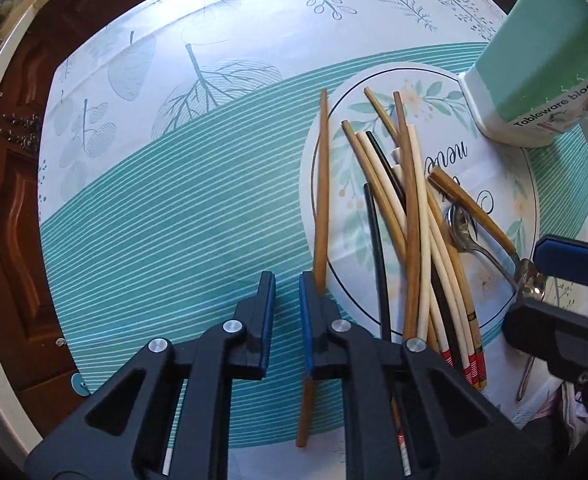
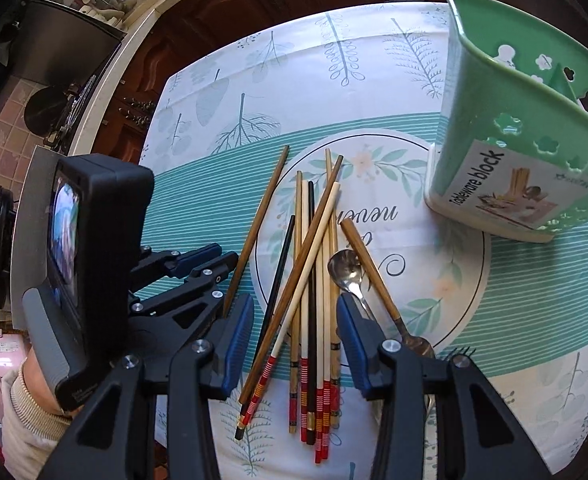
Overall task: Organize utensils
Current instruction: 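Grasp a plain wooden chopstick with the left tool while the right tool grasps a dark wooden chopstick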
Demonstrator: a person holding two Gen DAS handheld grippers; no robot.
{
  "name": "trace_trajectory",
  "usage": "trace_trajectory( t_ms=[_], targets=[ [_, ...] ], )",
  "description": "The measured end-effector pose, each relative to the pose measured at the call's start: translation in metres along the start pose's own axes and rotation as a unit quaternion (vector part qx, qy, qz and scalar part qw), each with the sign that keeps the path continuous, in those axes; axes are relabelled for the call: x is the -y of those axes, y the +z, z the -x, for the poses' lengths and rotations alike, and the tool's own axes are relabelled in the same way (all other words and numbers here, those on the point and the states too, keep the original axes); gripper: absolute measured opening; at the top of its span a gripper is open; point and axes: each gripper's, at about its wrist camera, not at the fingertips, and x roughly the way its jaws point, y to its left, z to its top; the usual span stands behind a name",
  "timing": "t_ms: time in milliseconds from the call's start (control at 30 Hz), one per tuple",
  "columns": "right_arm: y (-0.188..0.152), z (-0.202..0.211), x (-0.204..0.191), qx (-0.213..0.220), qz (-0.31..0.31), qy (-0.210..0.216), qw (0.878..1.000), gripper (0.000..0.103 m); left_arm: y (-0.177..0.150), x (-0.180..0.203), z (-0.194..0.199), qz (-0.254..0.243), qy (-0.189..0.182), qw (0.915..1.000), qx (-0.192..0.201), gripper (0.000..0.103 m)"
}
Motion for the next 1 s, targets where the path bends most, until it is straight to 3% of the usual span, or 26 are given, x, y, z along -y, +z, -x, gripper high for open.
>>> trace_trajectory(
  t_ms=[333, 800, 867, 1000],
  targets=[
    [0.0, 0.001, 0.005, -0.001, -0.006, 0.005, 1.0, 0.043, 0.012, -0.015, 0.009, 0.008, -0.037, 0.9993, -0.002, 0.01],
    [0.002, 0.0, 0.015, -0.005, -0.016, 0.005, 1.0, 0.043, 0.032, 0.015, -0.011, -0.03, -0.067, 0.9961, -0.05, 0.01],
    [0.002, -0.001, 0.015, -0.006, -0.017, 0.007, 1.0, 0.043, 0.034, 0.011, -0.012, -0.02, -0.063, 0.9964, -0.054, 0.005],
    [0.003, -0.005, 0.011, -0.009, -0.016, 0.01, 1.0, 0.043, 0.03, -0.001, -0.013, -0.005, -0.05, 0.9975, -0.051, 0.004]
  ],
)
